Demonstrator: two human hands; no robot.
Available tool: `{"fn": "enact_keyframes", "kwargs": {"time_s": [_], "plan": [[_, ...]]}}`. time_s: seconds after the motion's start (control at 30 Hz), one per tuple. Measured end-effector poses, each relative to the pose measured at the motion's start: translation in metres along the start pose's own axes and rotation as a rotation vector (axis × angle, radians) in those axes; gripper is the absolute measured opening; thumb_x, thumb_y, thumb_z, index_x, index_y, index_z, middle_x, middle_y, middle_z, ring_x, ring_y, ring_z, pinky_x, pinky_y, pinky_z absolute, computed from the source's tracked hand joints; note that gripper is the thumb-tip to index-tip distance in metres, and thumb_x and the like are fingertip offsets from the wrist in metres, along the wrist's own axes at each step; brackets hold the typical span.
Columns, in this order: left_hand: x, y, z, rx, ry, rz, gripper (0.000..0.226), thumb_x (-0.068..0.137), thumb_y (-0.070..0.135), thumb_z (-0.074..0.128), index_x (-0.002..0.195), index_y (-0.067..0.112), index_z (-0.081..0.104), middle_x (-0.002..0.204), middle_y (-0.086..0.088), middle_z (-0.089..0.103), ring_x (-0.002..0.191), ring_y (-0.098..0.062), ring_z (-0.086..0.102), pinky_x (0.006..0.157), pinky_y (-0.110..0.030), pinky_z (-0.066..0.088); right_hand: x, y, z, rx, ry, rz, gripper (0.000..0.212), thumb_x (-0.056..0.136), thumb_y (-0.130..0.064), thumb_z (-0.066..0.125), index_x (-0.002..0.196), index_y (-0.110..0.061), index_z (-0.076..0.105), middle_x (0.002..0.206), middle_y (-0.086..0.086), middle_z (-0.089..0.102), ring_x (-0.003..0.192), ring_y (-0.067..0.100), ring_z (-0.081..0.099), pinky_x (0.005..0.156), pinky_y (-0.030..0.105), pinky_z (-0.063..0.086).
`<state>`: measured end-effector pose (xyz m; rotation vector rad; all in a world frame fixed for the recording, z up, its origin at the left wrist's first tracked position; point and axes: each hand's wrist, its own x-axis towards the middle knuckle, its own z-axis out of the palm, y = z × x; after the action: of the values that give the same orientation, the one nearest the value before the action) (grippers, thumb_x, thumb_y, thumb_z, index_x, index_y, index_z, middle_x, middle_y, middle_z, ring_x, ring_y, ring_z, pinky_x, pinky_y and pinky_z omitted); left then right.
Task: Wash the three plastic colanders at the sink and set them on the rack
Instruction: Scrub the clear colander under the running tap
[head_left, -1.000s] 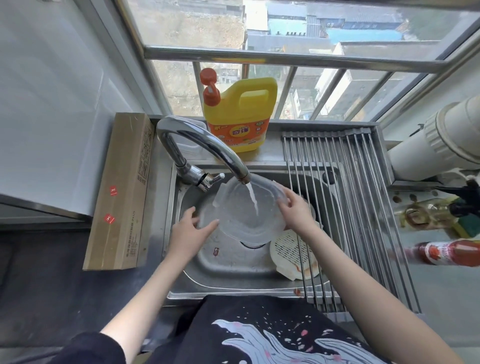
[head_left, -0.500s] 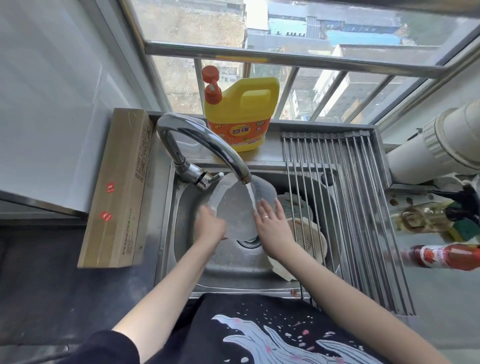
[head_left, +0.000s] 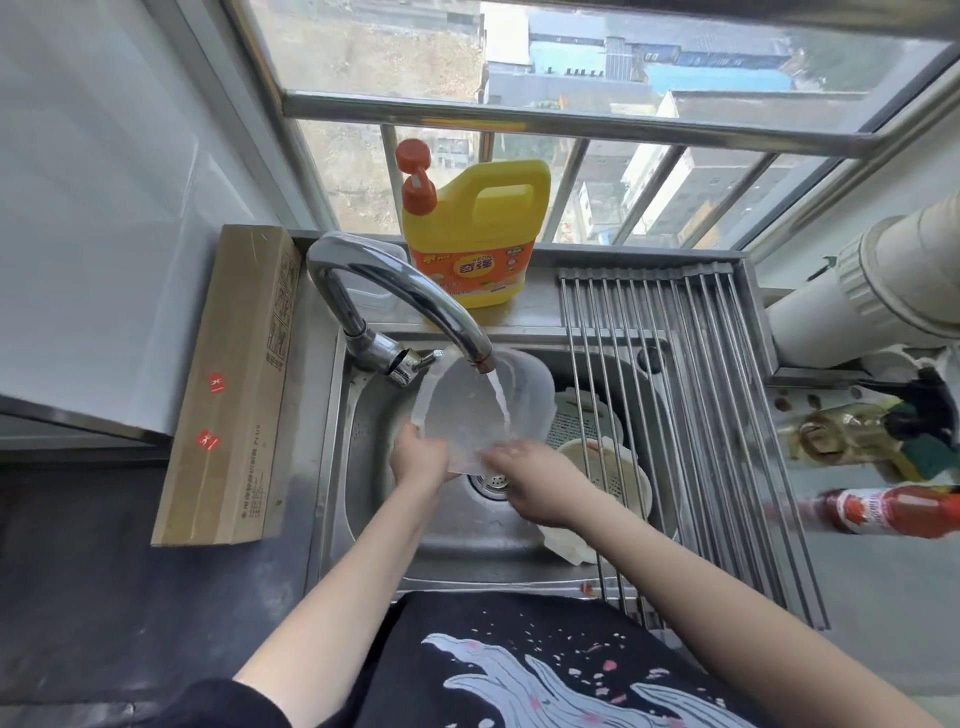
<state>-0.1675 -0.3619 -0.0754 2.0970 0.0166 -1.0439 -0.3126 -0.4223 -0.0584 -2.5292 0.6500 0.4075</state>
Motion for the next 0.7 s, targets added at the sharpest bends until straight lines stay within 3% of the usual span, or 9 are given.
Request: {"fn": "enact_keyframes", "kwargs": {"time_s": [0.07, 0.17, 0.27, 0.4, 0.5, 0.57, 0.6, 0.67, 0.7], "plan": [[0.005, -0.004, -0.002, -0.078, -0.058, -0.098, 0.034, 0.086, -0.002, 0.053, 0.118, 0.008, 0.057, 0.113, -0.017, 0.063, 0.091, -0.034, 0.065, 0.05, -0.037, 0.058, -0.011, 0.018, -0.002, -0.081, 0.359, 0.056, 0.047, 0.079, -0.02, 0.054, 0.125, -0.018, 0.058, 0.129, 0.002, 0.059, 0.122, 0.025, 0.051, 0.113, 0.038, 0.023], [0.006, -0.002, 0.001, -0.03, -0.156, -0.162, 0.038, 0.087, -0.004, 0.057, 0.123, 0.007, 0.053, 0.121, -0.018, 0.059, 0.096, -0.038, 0.065, 0.05, -0.038, 0.058, -0.02, 0.012, -0.01, 0.17, 0.702, 0.444, 0.052, 0.085, -0.035, 0.057, 0.131, -0.018, 0.04, 0.129, 0.009, 0.043, 0.115, 0.028, 0.044, 0.096, 0.043, 0.037], [0.001, 0.006, 0.009, -0.067, -0.356, -0.29, 0.035, 0.089, -0.001, 0.058, 0.122, 0.0, 0.048, 0.111, -0.023, 0.062, 0.072, -0.031, 0.07, 0.032, -0.024, 0.049, -0.012, 0.007, -0.029, 0.556, 0.598, 0.714, 0.052, 0.091, -0.032, 0.054, 0.134, -0.022, 0.026, 0.118, 0.015, 0.051, 0.089, 0.031, 0.058, 0.07, 0.039, 0.05], [-0.003, 0.01, 0.004, 0.074, -0.404, -0.297, 0.03, 0.094, 0.028, 0.056, 0.111, 0.006, 0.047, 0.045, -0.009, 0.063, 0.032, -0.01, 0.058, 0.029, -0.014, 0.04, -0.006, 0.013, -0.044, 0.494, 0.35, 0.754, 0.041, 0.094, -0.033, 0.044, 0.132, -0.023, 0.034, 0.094, 0.012, 0.065, 0.076, 0.033, 0.065, 0.068, 0.047, 0.056], [-0.004, 0.008, -0.006, 0.363, -0.143, 0.05, 0.029, 0.087, 0.042, 0.059, 0.084, 0.014, 0.058, 0.051, -0.006, 0.064, 0.045, -0.018, 0.061, 0.049, -0.024, 0.049, -0.003, 0.009, -0.045, 0.372, 0.421, 0.752, 0.045, 0.097, -0.027, 0.042, 0.141, -0.017, 0.033, 0.095, 0.013, 0.067, 0.085, 0.033, 0.064, 0.074, 0.042, 0.054], [-0.004, 0.004, -0.017, 0.594, 0.102, 0.392, 0.027, 0.085, 0.043, 0.061, 0.087, 0.016, 0.059, 0.075, -0.007, 0.068, 0.07, -0.028, 0.065, 0.064, -0.032, 0.05, -0.004, 0.003, -0.047, 0.333, 0.425, 0.764, 0.053, 0.098, -0.026, 0.042, 0.147, -0.018, 0.024, 0.1, 0.014, 0.066, 0.093, 0.034, 0.063, 0.073, 0.038, 0.049], [-0.004, 0.002, -0.02, 0.675, 0.181, 0.624, 0.028, 0.085, 0.038, 0.062, 0.094, 0.013, 0.055, 0.076, -0.008, 0.066, 0.069, -0.029, 0.064, 0.059, -0.032, 0.048, -0.005, 0.0, -0.046, 0.313, 0.414, 0.772, 0.056, 0.098, -0.026, 0.041, 0.149, -0.018, 0.021, 0.101, 0.014, 0.066, 0.095, 0.035, 0.062, 0.071, 0.038, 0.047], [-0.005, 0.001, -0.02, 0.855, 0.147, 1.172, 0.029, 0.085, 0.032, 0.06, 0.098, 0.009, 0.049, 0.072, -0.007, 0.062, 0.06, -0.027, 0.062, 0.048, -0.028, 0.044, -0.006, -0.002, -0.043, 0.274, 0.395, 0.782, 0.06, 0.097, -0.027, 0.042, 0.151, -0.018, 0.017, 0.102, 0.014, 0.066, 0.095, 0.034, 0.062, 0.07, 0.038, 0.047], [-0.005, 0.001, -0.015, 0.983, -0.013, 1.361, 0.031, 0.087, 0.036, 0.054, 0.102, 0.009, 0.05, 0.079, -0.008, 0.062, 0.068, -0.026, 0.064, 0.052, -0.029, 0.047, -0.006, -0.003, -0.041, 0.265, 0.385, 0.777, 0.061, 0.097, -0.027, 0.042, 0.151, -0.019, 0.016, 0.102, 0.014, 0.066, 0.095, 0.034, 0.062, 0.071, 0.039, 0.048]]}}
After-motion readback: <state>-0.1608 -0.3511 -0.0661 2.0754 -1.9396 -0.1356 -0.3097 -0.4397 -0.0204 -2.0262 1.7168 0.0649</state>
